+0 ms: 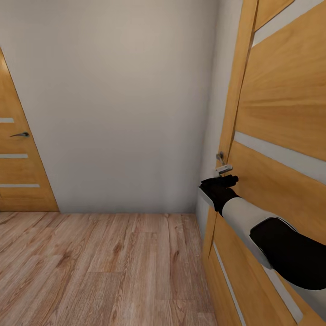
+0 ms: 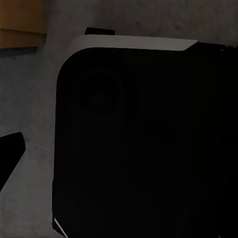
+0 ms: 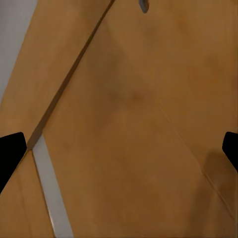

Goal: Move the two storage containers from the living room to the garage. In the garage, place one container on the floor and stack the other container on top of it (either order is fine).

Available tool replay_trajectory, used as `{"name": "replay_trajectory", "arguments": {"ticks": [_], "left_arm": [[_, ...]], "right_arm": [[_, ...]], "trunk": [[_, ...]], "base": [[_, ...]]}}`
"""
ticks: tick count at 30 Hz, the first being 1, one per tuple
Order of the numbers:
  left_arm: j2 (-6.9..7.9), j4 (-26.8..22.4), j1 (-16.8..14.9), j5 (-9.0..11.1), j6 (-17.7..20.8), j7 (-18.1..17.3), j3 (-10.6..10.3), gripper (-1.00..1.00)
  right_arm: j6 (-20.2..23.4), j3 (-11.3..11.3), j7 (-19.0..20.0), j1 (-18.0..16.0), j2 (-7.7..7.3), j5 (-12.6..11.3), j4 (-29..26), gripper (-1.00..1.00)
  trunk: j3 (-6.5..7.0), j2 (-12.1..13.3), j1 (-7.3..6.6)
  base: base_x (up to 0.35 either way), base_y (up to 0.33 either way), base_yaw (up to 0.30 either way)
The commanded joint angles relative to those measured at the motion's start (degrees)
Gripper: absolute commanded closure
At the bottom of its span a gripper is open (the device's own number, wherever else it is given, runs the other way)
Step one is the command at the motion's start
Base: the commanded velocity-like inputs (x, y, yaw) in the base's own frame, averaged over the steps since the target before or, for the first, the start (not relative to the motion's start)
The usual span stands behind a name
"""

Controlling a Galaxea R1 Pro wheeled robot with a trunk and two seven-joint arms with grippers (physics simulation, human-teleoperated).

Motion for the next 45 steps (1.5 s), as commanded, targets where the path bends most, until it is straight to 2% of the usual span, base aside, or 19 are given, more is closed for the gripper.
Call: {"name": "replay_trajectory", "arguments": {"ticks": [1,5,9,33,36,38,40,41,42,44,45], "left_arm": [[-0.01,-0.1,0.0,0.6,0.0,0.1,0.0,-1.0],[-0.01,-0.1,0.0,0.6,0.0,0.1,0.0,-1.0],[-0.01,-0.1,0.0,0.6,0.0,0.1,0.0,-1.0],[-0.07,-0.1,0.0,0.5,0.0,0.1,0.0,-1.0],[-0.09,-0.1,0.0,0.5,0.0,0.1,0.0,-1.0],[-0.09,-0.1,0.0,0.5,0.0,0.1,0.0,-1.0],[-0.1,-0.1,0.0,0.5,0.0,0.1,0.0,-1.0],[-0.1,-0.1,0.0,0.5,0.0,0.1,0.0,-1.0],[-0.1,-0.1,0.0,0.5,0.0,0.1,0.0,-1.0],[-0.1,-0.1,0.0,0.5,0.0,0.1,0.0,-1.0],[-0.1,-0.1,0.0,0.5,0.0,0.1,0.0,-1.0]], "right_arm": [[0.7,0.8,-0.4,-0.1,-2.57,0.2,-0.1,-1.0],[0.6,0.7,-0.5,-0.1,2.12,0.2,-0.1,-1.0],[0.5,0.5,-0.5,-0.1,5.92,0.1,-0.1,-1.0],[0.4,0.2,0.3,0.3,5.92,-0.5,-0.3,-1.0],[-0.8,0.2,1.4,0.8,5.92,-1.2,-0.5,-1.0],[-2.0,0.3,4.6,1.9,5.92,-1.8,-0.8,-1.0],[-2.7,0.2,10.6,2.8,5.92,-2.6,-1.0,-1.0],[-2.8,0.2,12.4,3.0,5.92,-2.9,-1.0,-1.0],[-2.9,0.2,16.2,3.4,5.92,-3.6,-1.1,-1.0],[-4.1,0.2,25.5,5.2,5.92,-7.1,-1.1,-1.0],[-4.9,0.2,27.9,5.8,5.92,-8.3,-1.1,-1.0]], "trunk": [[-0.05,0.0,0.0],[-0.05,0.0,0.0],[-0.05,0.0,0.0],[-0.05,0.0,0.0],[-0.05,0.0,0.0],[-0.05,0.0,0.0],[-0.05,0.0,0.0],[-0.05,0.0,0.0],[-0.05,0.0,0.0],[-0.05,0.0,0.0],[-0.05,0.0,0.0]], "base": [[0.0,0.0,0.0],[0.0,0.0,0.0],[0.0,0.0,0.0],[0.0,0.0,0.0],[0.0,0.0,0.0],[0.0,0.0,0.0],[0.0,0.0,0.0],[0.0,0.0,0.0],[0.0,0.0,0.0],[0.0,0.0,0.0],[0.0,0.0,0.0]]}}
